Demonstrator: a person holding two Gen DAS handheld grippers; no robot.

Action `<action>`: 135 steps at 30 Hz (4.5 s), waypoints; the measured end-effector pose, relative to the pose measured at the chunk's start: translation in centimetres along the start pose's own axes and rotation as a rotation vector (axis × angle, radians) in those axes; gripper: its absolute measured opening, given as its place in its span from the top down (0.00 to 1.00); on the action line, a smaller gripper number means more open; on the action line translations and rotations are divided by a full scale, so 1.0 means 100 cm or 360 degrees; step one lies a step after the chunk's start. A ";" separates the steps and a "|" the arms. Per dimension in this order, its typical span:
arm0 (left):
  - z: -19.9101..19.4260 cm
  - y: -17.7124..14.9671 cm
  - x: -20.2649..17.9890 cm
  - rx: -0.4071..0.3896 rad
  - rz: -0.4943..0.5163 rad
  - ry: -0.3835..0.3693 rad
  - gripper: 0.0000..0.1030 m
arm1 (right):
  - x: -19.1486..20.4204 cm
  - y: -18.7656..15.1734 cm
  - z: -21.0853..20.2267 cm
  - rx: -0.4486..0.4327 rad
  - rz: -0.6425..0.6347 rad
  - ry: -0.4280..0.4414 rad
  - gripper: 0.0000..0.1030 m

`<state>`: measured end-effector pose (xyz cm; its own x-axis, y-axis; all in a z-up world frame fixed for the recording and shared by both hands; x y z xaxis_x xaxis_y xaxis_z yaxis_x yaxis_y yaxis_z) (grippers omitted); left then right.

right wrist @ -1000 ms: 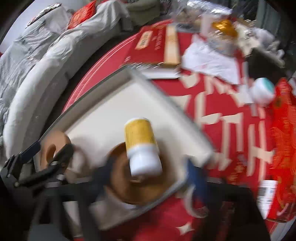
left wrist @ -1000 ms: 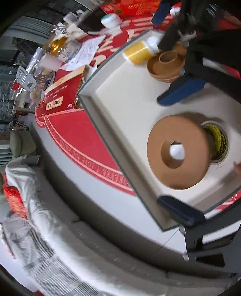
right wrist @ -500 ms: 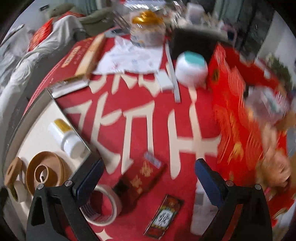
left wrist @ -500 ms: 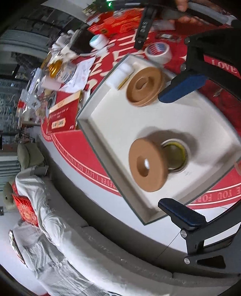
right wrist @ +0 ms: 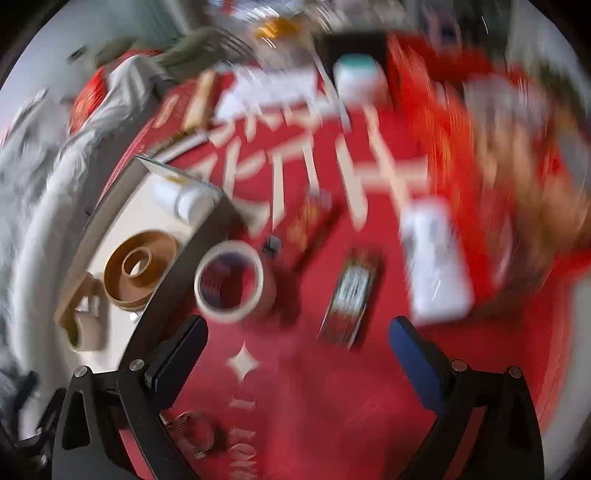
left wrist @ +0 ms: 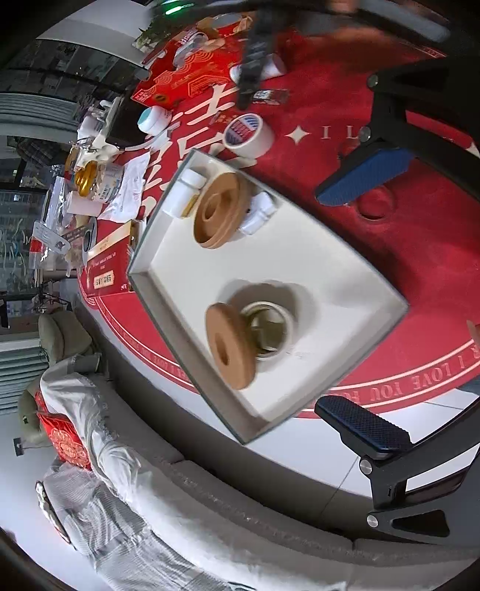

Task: Organize rigid objects
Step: 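Move the left gripper toward the metal hose clamps while the right gripper moves to a white bottle, then grasp a metal hose clamp with the left gripper while the right gripper grasps the white bottle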

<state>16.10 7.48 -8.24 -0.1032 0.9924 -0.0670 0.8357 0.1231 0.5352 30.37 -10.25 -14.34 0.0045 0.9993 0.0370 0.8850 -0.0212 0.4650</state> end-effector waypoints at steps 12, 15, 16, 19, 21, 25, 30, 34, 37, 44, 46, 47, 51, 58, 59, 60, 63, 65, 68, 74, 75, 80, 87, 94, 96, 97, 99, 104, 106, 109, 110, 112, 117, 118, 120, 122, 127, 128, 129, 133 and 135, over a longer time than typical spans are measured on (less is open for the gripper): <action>0.005 -0.024 0.015 0.0085 -0.0096 0.0033 0.00 | -0.019 0.077 0.087 0.0223 0.0349 -0.0045 0.01; 0.003 -0.026 0.014 0.0081 -0.0091 0.0012 0.00 | -0.027 0.056 0.084 0.0286 0.0480 -0.0173 0.01; 0.002 -0.026 0.013 0.0075 -0.0082 0.0008 0.00 | -0.030 0.050 0.079 0.0277 0.0547 -0.0161 0.01; -0.002 -0.029 0.010 0.0055 -0.0074 -0.0009 0.00 | -0.029 0.016 0.057 0.0314 0.0688 -0.0026 0.01; -0.002 -0.032 0.010 0.0062 -0.0079 -0.0020 0.00 | -0.018 -0.003 0.044 0.0360 0.0669 0.0155 0.01; -0.004 -0.040 0.009 0.0060 -0.0063 -0.0015 0.00 | -0.018 0.017 0.021 0.0108 0.0394 -0.0081 0.01; 0.008 -0.043 0.002 0.0080 0.0015 0.0023 0.00 | -0.011 0.057 0.052 0.0100 0.0242 -0.0266 0.01; 0.027 -0.035 -0.005 0.0086 0.0102 0.0052 0.00 | -0.015 0.058 0.086 0.0225 0.0309 -0.0369 0.01; 0.042 -0.026 0.000 0.0053 0.0184 0.0144 0.00 | 0.000 0.042 0.077 0.0238 0.0182 -0.0276 0.01; 0.055 -0.021 0.031 0.0106 0.0137 0.0211 0.00 | 0.033 0.001 -0.004 0.0041 -0.0323 -0.0032 0.01; 0.048 -0.020 0.029 0.0078 0.0113 0.0172 0.00 | 0.006 0.017 -0.046 -0.0224 -0.0314 -0.0158 0.01; 0.045 -0.019 0.027 0.0068 0.0110 0.0166 0.00 | -0.003 0.027 -0.055 -0.0316 -0.0313 -0.0214 0.01; 0.031 -0.026 0.012 0.0060 0.0102 0.0117 0.00 | -0.052 0.069 -0.040 -0.0292 -0.0228 -0.0401 0.01; 0.025 -0.048 -0.012 0.0148 0.0066 0.0021 0.00 | -0.043 0.044 -0.004 0.0103 -0.0063 0.0000 0.00; 0.025 -0.050 -0.015 0.0158 0.0069 0.0012 0.00 | -0.038 0.042 -0.007 0.0100 -0.0066 0.0059 0.00; 0.024 -0.051 -0.018 0.0158 0.0072 0.0005 0.00 | -0.033 0.043 -0.017 0.0062 -0.0055 0.0102 0.00; 0.025 -0.051 -0.029 0.0158 0.0072 -0.0030 0.00 | -0.033 0.043 -0.051 -0.0175 -0.0056 -0.0069 0.00; 0.029 -0.050 -0.037 0.0171 0.0061 -0.0046 0.00 | -0.041 0.029 -0.079 -0.0280 -0.0057 -0.0069 0.00; 0.037 -0.050 -0.048 0.0200 0.0031 -0.0076 0.00 | -0.053 0.000 -0.093 -0.0303 -0.0055 -0.0039 0.00; 0.057 -0.049 -0.062 0.0252 0.0023 -0.0020 0.00 | -0.097 -0.066 -0.047 0.0024 0.0109 -0.0143 0.00; 0.059 -0.049 -0.063 0.0260 0.0026 -0.0012 0.00 | -0.104 -0.072 -0.042 0.0057 0.0148 -0.0149 0.00; 0.071 -0.052 -0.064 0.0276 -0.0016 -0.0042 0.00 | -0.119 -0.069 -0.011 0.0193 0.0216 -0.0154 0.00; 0.072 -0.048 -0.065 0.0286 0.0025 -0.0083 0.00 | -0.095 -0.052 0.025 0.0271 0.0032 -0.0159 0.18; 0.063 -0.049 -0.062 0.0294 0.0053 -0.0110 0.27 | -0.070 -0.064 0.015 0.0260 -0.0092 -0.0085 0.60; 0.058 -0.052 -0.057 0.0280 0.0054 -0.0114 0.39 | -0.069 -0.074 0.010 0.0265 -0.0093 -0.0062 0.60; 0.054 -0.054 -0.054 0.0276 0.0058 -0.0114 0.48 | -0.070 -0.078 0.008 0.0266 -0.0085 -0.0051 0.60; 0.048 -0.058 -0.049 0.0289 0.0060 -0.0134 0.62 | -0.072 -0.085 0.004 0.0276 -0.0069 -0.0037 0.60; 0.023 -0.074 -0.037 0.0241 0.0065 -0.0197 0.45 | -0.077 -0.104 -0.008 0.0298 -0.0052 -0.0001 0.60; 0.011 -0.071 -0.033 0.0124 0.0071 -0.0123 0.18 | -0.076 -0.109 -0.012 0.0276 -0.0079 -0.0010 0.60; 0.012 -0.067 -0.038 0.0147 0.0064 -0.0138 0.18 | -0.071 -0.114 -0.014 0.0236 -0.0159 -0.0066 0.60; 0.014 -0.067 -0.040 0.0173 0.0058 -0.0140 0.18 | -0.071 -0.115 -0.015 0.0235 -0.0171 -0.0078 0.60; 0.022 -0.068 -0.047 0.0212 0.0045 -0.0120 0.18 | -0.071 -0.115 -0.015 0.0246 -0.0162 -0.0070 0.60; 0.035 -0.076 -0.060 0.0274 0.0031 -0.0056 0.18 | -0.085 -0.111 -0.018 0.0239 -0.0072 -0.0040 0.57; 0.035 -0.078 -0.061 0.0282 0.0025 -0.0051 0.18 | -0.087 -0.109 -0.017 0.0237 -0.0073 -0.0039 0.57; 0.041 -0.082 -0.065 0.0300 0.0009 -0.0039 0.17 | -0.090 -0.107 -0.016 0.0251 -0.0082 -0.0044 0.57; 0.040 -0.082 -0.066 0.0275 -0.0013 -0.0027 0.16 | -0.089 -0.103 -0.012 0.0256 -0.0087 -0.0062 0.55; 0.044 -0.083 -0.066 0.0249 -0.0068 0.0037 0.00 | -0.084 -0.096 -0.002 0.0254 -0.0103 -0.0102 0.34; 0.045 -0.083 -0.064 0.0242 -0.0103 0.0028 0.00 | -0.082 -0.095 0.000 0.0255 -0.0125 -0.0105 0.31; 0.046 -0.085 -0.062 0.0243 -0.0148 0.0006 0.00 | -0.080 -0.095 0.001 0.0251 -0.0141 -0.0114 0.29; 0.045 -0.086 -0.064 0.0271 -0.0151 0.0009 0.03 | -0.078 -0.092 0.004 0.0246 -0.0131 -0.0143 0.28; 0.041 -0.085 -0.069 0.0284 -0.0108 -0.0018 0.15 | -0.077 -0.093 0.004 0.0259 -0.0120 -0.0147 0.34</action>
<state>11.92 -0.38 -15.75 -0.1571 0.9817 -0.1079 0.9096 0.1863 0.3714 22.27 -17.77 -19.27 -0.0288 0.9966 -0.0771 0.9481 0.0517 0.3139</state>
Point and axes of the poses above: each gripper's, at about its wrist camera, not at the fingertips, and z roughly the way its jaws point, x to its left, y to its top, the point moved 6 cm from there along z, roughly the way its jaws point, and after that the axes turned 6 degrees about -y, right-handed, at the moved point
